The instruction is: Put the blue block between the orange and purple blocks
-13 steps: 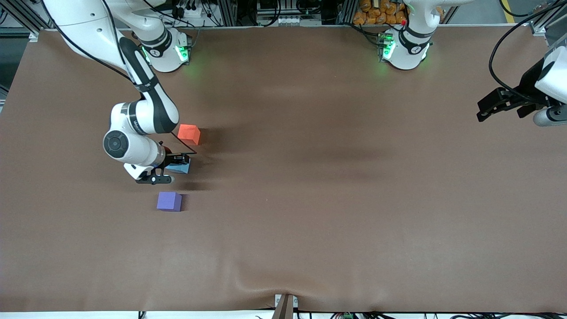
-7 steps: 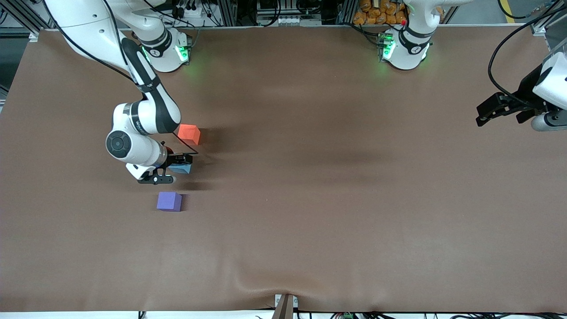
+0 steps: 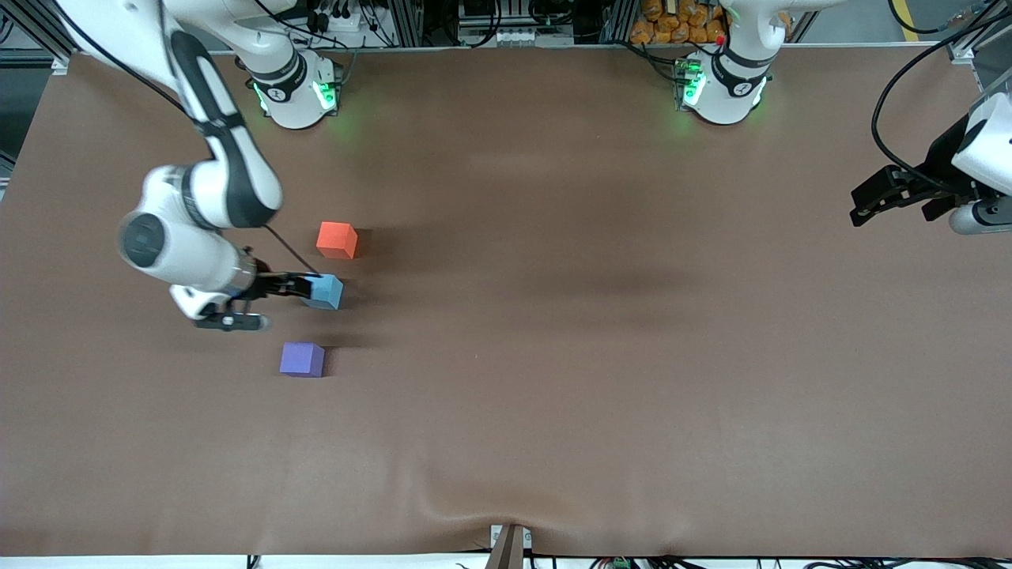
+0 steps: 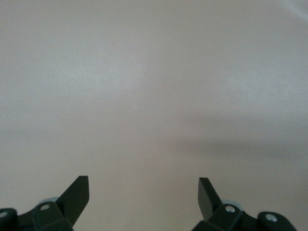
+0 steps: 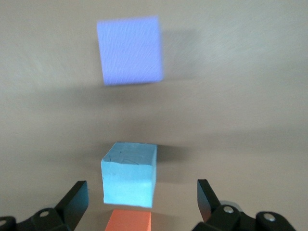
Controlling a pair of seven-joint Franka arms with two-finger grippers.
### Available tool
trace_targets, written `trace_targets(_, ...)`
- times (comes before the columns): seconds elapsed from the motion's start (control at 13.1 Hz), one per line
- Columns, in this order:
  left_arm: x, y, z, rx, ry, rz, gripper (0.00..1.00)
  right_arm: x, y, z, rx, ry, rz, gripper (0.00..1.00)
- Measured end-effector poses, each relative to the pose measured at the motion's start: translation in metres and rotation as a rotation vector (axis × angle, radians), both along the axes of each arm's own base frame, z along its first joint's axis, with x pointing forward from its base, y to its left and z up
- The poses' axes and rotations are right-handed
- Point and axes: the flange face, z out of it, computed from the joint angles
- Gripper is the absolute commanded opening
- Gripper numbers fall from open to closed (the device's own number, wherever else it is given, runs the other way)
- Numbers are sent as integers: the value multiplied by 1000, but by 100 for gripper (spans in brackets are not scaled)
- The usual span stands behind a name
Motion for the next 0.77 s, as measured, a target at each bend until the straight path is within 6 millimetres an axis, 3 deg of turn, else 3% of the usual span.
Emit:
trace_targets(0.38,1,-1,2,-1,-14,-3,100,-9,-52,109,19,-66,-34,100)
trace_targets(0.61,1,-3,3,-1,-15,-10,100,0,-62,187,-19,-57,2,100)
trace_targets(0.77,0,-3,4,-1,-16,-12,100,0,-67,228,-54,-59,17,100)
